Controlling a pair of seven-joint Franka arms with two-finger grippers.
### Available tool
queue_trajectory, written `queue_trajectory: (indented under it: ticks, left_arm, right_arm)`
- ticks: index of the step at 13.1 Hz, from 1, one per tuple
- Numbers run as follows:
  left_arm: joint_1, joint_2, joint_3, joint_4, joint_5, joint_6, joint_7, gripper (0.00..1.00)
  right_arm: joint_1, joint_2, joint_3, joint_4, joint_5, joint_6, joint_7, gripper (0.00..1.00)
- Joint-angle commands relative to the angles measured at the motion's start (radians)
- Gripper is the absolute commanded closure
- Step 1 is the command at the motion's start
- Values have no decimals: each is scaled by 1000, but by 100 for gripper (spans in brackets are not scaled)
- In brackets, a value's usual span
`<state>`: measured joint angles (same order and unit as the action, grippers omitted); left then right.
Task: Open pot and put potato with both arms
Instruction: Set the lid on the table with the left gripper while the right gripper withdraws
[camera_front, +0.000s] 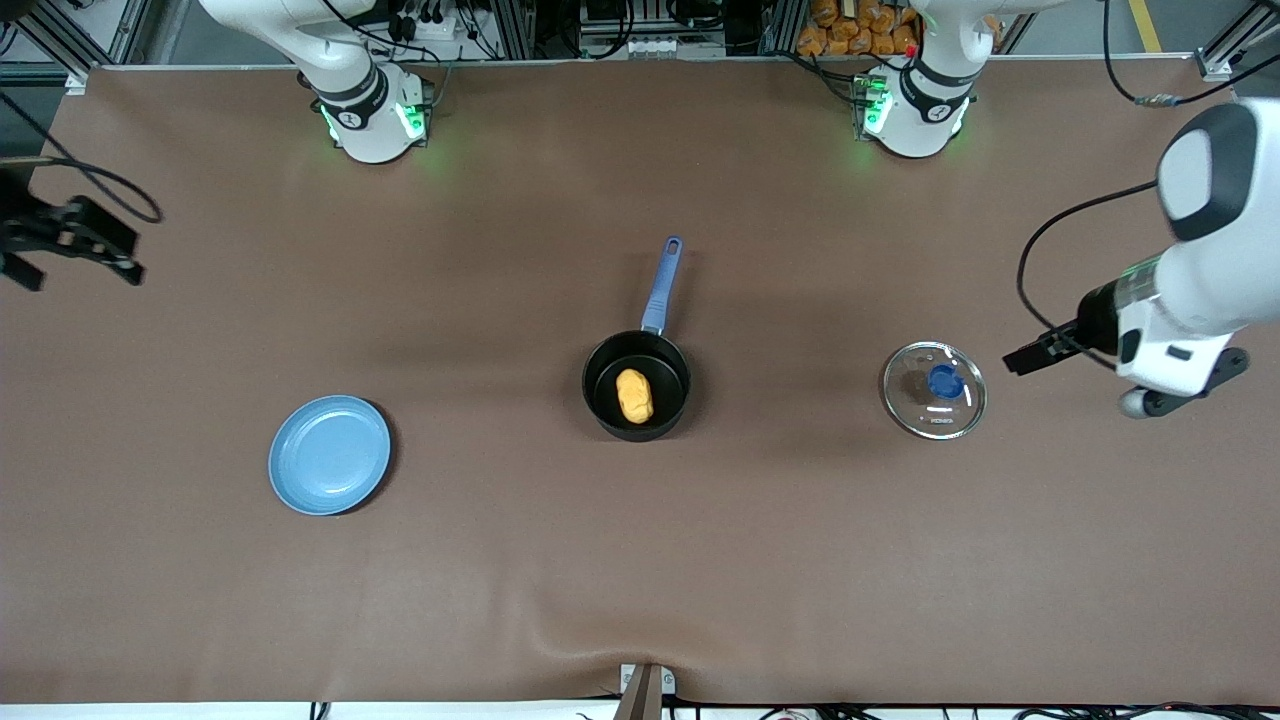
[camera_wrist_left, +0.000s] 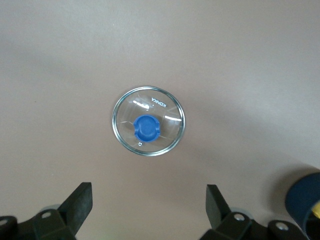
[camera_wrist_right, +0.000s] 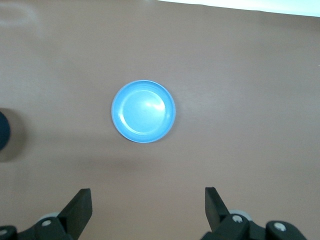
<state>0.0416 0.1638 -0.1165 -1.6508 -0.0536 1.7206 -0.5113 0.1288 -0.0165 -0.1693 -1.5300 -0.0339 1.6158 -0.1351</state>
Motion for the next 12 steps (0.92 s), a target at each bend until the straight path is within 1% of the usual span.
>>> queue_trajectory:
  ticks: [1, 4, 5, 7, 11, 12]
  left_arm:
    - [1, -70, -29, 25, 8, -70, 14, 0]
    - [3, -138, -35, 32, 11, -105, 28, 0]
    - [1, -156, -38, 32, 11, -122, 81, 0]
    - [9, -194, -34, 31, 30, -128, 251, 0]
    - [11, -269, -49, 5, 38, -128, 271, 0]
    - [11, -286, -51, -12, 37, -128, 271, 0]
  right_arm:
    - [-41, -17, 10, -4, 8, -26, -35, 0]
    - [-38, -13, 10, 13, 5, -39, -31, 0]
    - [-37, -11, 10, 17, 5, -39, -31, 0]
    - [-35, -5, 10, 18, 6, -39, -31, 0]
    - [-38, 0, 10, 31, -6, -36, -37, 0]
    - [-43, 0, 8, 36, 5, -39, -37, 0]
